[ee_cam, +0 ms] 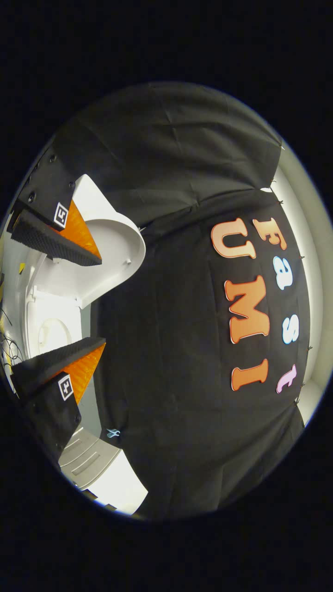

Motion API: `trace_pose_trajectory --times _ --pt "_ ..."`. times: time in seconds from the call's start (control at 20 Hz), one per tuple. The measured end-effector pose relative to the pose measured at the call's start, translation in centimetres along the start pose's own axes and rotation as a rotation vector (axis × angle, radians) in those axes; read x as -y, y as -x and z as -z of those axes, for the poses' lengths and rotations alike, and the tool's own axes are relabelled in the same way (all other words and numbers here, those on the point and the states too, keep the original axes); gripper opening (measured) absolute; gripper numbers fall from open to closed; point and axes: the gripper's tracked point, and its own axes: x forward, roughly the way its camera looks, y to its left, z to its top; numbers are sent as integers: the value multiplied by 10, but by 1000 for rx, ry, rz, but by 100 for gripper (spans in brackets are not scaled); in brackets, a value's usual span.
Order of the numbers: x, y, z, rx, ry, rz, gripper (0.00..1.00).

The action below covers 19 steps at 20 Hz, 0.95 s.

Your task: Open the toilet lid.

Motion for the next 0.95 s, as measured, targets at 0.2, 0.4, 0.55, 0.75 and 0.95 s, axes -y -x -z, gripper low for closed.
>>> trace_pose_trajectory --times 0.2,0.4,0.55,0.75,0.95 --pt "40 16 -34 38 14 33 99" --pt "73 41 -71 92 59 73 99" --pt "92 62 -91 131 89 107 98" --pt "101 76 -102 155 100 122 98" --pt "102 77 -99 157 101 125 98"
